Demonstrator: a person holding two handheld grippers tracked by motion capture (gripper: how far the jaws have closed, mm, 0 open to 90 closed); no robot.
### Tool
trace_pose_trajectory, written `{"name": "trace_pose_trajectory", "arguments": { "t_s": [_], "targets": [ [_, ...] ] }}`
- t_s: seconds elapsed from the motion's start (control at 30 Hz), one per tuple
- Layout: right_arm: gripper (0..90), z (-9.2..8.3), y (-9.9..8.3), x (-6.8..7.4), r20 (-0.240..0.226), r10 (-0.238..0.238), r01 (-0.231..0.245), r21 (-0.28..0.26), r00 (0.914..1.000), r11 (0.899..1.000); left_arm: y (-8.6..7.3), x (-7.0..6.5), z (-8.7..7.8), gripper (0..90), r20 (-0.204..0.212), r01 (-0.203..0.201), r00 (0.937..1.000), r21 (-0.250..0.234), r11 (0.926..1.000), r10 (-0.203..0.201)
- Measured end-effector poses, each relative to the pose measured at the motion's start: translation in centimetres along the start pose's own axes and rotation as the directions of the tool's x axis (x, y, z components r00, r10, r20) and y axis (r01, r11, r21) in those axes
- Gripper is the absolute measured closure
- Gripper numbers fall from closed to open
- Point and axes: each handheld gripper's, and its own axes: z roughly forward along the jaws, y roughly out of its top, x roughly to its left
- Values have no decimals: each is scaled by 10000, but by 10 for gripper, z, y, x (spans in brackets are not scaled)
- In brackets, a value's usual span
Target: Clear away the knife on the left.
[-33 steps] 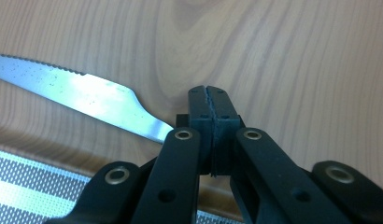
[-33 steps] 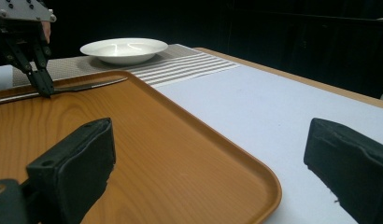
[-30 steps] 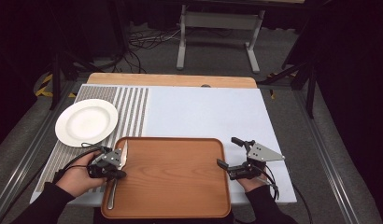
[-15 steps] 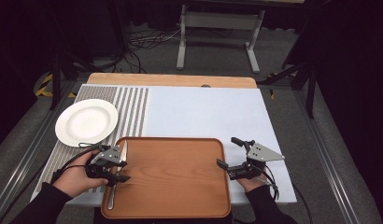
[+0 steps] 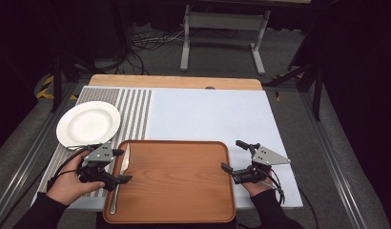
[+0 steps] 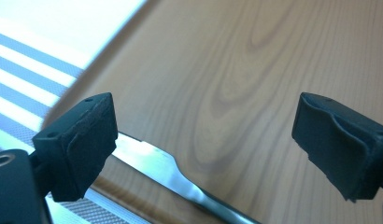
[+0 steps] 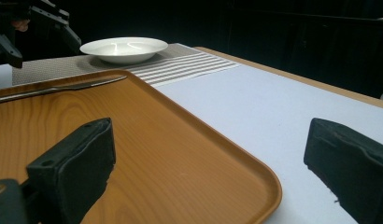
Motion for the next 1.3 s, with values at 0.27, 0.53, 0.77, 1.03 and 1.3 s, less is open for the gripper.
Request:
{"name": "trace_pose_trajectory", "arguments": {
  "t_s": [0.27,0.53,0.77,1.03,1.3],
  "targets": [
    [30,0,0,0,-6,-6,6,-18,10000,10000,-11,2,-20,59,-440,441,9976,-1836,9820,-531],
    [30,0,0,1,-13,-87,87,26,10000,10000,-27,-1,-30,54,-807,395,9942,-3451,9377,-716],
    [30,0,0,1,-4,-84,84,-1,10000,10000,-51,2,-31,43,-925,524,9907,-4149,9083,-994],
    [30,-3,0,0,157,18,-16,-129,9999,9999,-71,9,-28,43,-1046,999,9818,-4269,8988,-1588],
    [30,-3,0,-1,244,74,-69,-215,9997,9997,-78,14,-25,45,-1224,1013,9786,-4142,9045,-1656]
  ]
}}
